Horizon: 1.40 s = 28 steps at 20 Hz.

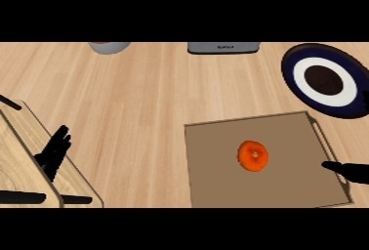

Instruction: Pick the squash from the tray and place it in the plate

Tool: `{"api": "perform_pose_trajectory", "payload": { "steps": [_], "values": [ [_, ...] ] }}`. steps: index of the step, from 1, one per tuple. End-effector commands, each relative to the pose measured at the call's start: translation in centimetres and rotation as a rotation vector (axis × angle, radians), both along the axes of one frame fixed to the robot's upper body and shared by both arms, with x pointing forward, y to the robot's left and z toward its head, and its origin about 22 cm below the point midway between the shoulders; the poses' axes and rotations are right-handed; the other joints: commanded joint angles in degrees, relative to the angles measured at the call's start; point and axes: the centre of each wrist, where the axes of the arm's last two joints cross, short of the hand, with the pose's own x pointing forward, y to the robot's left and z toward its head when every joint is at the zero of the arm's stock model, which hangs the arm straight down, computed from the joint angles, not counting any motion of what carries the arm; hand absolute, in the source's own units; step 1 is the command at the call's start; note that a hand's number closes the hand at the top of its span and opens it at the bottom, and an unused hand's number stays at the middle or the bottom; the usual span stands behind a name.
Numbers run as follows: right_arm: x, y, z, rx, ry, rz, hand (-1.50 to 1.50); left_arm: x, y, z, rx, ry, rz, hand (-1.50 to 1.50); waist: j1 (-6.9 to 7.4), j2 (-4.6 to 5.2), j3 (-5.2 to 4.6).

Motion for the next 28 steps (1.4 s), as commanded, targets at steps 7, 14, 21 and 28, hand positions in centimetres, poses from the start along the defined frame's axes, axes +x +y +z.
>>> {"api": "perform_pose_trajectory", "payload": {
  "steps": [7, 14, 21, 28],
  "values": [
    [-0.3, 5.3, 3.3, -0.233, 0.292, 0.019, -1.50, 1.4, -6.9, -1.5, -0.135, 0.018, -0.101, 0.00, 1.00, 0.83, -0.28],
    [-0.7, 10.0, 2.8, -0.258, 0.329, -0.010, -1.50, 1.3, -7.0, -2.0, -0.161, 0.046, -0.090, 0.00, 1.28, 0.72, -0.18],
    [-0.3, 13.0, 0.0, -0.245, 0.454, 0.030, -1.50, 2.1, -7.1, -1.2, -0.135, 0.013, -0.112, 0.00, 1.32, 0.69, -0.09],
    [-0.2, 14.6, -0.9, -0.240, 0.460, 0.051, -1.50, 1.5, -8.7, -2.1, -0.143, 0.029, -0.095, 0.00, 0.98, 0.69, -0.07]
  ]
}}
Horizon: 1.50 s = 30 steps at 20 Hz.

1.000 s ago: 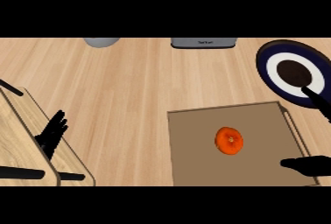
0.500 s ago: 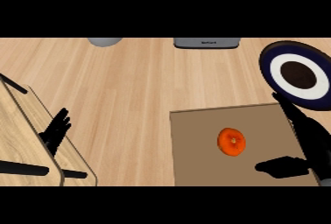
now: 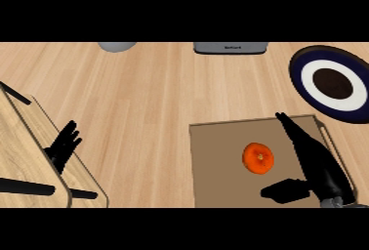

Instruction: Pick the squash from the tray and place it in the plate

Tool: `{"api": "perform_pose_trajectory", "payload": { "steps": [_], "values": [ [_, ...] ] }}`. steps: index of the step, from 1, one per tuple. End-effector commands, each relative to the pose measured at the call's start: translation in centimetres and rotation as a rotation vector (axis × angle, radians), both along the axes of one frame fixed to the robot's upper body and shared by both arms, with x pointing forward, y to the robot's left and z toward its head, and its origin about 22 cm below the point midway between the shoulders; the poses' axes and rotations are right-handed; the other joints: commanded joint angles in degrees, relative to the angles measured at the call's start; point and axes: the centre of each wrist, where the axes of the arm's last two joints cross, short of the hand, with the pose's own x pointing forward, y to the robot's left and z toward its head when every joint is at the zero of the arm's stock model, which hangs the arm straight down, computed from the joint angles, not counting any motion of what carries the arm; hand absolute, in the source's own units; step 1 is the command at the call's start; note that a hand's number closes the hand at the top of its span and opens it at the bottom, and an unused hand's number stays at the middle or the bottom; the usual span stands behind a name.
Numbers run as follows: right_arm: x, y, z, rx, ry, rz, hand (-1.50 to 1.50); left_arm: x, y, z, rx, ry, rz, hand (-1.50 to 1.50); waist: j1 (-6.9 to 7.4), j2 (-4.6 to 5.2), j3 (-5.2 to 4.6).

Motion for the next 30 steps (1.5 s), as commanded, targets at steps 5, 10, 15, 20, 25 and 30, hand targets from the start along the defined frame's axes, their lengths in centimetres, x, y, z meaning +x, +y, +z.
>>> {"api": "perform_pose_trajectory", "payload": {
  "steps": [5, 10, 15, 20, 25, 30],
  "values": [
    [1.3, 3.4, -1.7, -0.091, -0.008, -0.020, -1.50, 0.4, -6.5, -1.6, -0.136, 0.017, -0.069, 0.00, -0.51, 0.57, -0.50],
    [1.3, 2.3, -3.3, -0.146, 0.045, -0.070, -1.50, -0.6, -7.9, -1.4, -0.157, 0.010, -0.076, 0.00, -0.63, 0.44, -0.45],
    [2.6, 3.7, -5.2, -0.144, 0.068, -0.053, -1.50, 0.6, -6.6, -1.2, -0.125, 0.007, -0.081, 0.00, -0.33, 0.64, -0.45],
    [3.2, 1.8, -6.3, -0.136, 0.097, -0.033, -1.50, -0.3, -5.9, -1.7, -0.112, 0.012, -0.062, 0.00, -0.44, 0.53, -0.44],
    [3.0, 3.9, -8.2, -0.242, 0.147, 0.088, 1.50, 0.2, -6.2, -1.2, -0.124, 0.013, -0.069, 0.00, -0.29, 0.58, -0.45],
    [3.1, 1.7, -8.8, -0.278, 0.106, 0.066, 1.50, 0.6, -6.3, -1.2, -0.127, 0.029, -0.062, 0.00, -0.81, 0.57, -0.43]
  ]
}}
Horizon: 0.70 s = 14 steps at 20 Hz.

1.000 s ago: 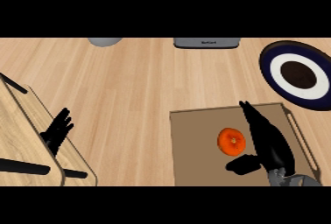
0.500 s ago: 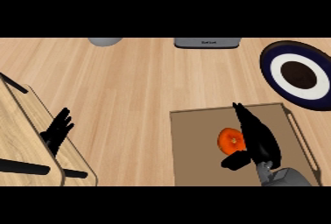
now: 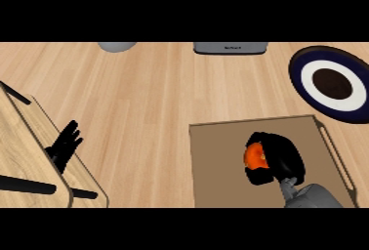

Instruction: Pick the squash from the tray and place it in the plate

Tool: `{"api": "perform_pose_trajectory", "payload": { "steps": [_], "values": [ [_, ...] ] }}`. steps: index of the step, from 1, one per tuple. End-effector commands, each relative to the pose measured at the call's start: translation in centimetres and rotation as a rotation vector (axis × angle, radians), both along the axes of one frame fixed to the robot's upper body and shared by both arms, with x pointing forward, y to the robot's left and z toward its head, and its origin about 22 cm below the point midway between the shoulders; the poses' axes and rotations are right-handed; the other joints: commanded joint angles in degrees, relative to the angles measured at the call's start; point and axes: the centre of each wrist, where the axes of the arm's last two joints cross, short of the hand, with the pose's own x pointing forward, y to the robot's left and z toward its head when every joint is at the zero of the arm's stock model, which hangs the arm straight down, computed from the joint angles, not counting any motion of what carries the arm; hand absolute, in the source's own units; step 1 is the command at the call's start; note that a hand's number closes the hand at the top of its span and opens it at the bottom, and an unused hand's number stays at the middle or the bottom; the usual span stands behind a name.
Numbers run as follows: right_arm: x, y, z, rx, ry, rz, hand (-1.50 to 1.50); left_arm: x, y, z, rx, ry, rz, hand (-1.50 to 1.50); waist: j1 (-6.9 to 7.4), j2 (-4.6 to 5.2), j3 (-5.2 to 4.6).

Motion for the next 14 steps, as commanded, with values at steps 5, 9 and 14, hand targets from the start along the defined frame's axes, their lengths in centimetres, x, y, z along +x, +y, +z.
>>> {"api": "perform_pose_trajectory", "payload": {
  "steps": [5, 9, 14],
  "values": [
    [-0.3, -0.6, 1.0, -0.058, -0.121, 0.008, 1.50, 0.6, -4.3, -0.9, -0.122, 0.017, -0.050, 0.00, -1.18, 0.43, -0.38],
    [7.4, 0.1, 4.0, -0.032, -0.265, -0.396, 1.50, 0.6, -5.1, -0.5, -0.120, -0.021, -0.104, 0.00, 1.29, 1.84, -0.41],
    [11.7, -2.2, 9.5, -0.052, -0.522, -0.727, 1.50, 0.4, -3.4, -0.2, -0.105, -0.039, -0.127, 0.00, 4.63, 3.01, -0.74]
  ]
}}
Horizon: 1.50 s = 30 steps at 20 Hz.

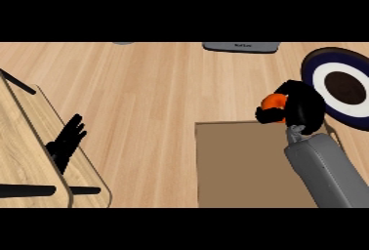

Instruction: Pick the squash from the tray and place it in the plate

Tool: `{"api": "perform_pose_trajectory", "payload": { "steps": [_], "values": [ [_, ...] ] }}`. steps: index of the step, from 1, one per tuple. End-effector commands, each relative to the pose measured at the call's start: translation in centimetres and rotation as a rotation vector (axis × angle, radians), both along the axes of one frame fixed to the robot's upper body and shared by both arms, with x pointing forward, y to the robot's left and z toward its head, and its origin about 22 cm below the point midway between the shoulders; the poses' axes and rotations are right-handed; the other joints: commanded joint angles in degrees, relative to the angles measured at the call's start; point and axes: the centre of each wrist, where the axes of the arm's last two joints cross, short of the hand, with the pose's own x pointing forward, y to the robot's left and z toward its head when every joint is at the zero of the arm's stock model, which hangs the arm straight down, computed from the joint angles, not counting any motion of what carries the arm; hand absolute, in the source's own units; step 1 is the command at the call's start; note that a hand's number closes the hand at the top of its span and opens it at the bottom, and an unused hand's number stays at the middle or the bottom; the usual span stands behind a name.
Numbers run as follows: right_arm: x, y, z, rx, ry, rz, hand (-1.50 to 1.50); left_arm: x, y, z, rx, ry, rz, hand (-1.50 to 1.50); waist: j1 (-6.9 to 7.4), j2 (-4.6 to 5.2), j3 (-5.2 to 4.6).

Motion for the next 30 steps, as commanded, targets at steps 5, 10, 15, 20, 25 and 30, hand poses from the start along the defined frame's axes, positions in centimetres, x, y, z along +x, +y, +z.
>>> {"api": "perform_pose_trajectory", "payload": {
  "steps": [5, 10, 15, 20, 25, 30],
  "values": [
    [6.0, -2.8, 7.3, -0.133, -0.381, -0.407, 1.50, 0.2, -3.7, -0.9, -0.091, 0.031, -0.099, 0.00, 2.98, 1.78, 0.14],
    [7.4, -2.7, 9.5, -0.127, -0.570, -0.529, 1.50, 0.7, -4.4, -1.0, -0.102, 0.033, -0.104, 0.00, 2.61, 1.75, 0.31],
    [8.0, -3.9, 9.5, -0.083, -0.700, -0.636, 1.50, 0.9, -3.9, -0.8, -0.087, 0.024, -0.096, 0.00, 1.54, 1.53, 0.57],
    [8.1, -5.2, 9.3, -0.089, -0.839, -0.688, 1.50, -0.2, -4.1, -1.7, -0.084, 0.042, -0.098, 0.00, 0.99, 1.36, 0.59],
    [7.4, -8.7, 5.7, -0.164, -0.846, -0.785, 1.50, -0.4, -3.8, -1.7, -0.087, 0.050, -0.071, 0.00, -0.35, 0.81, 0.60],
    [6.6, -11.9, 5.4, -0.204, -0.908, -0.875, 1.50, 0.0, -4.9, -1.7, -0.113, 0.054, -0.044, 0.00, -1.52, 0.81, 0.64]
  ]
}}
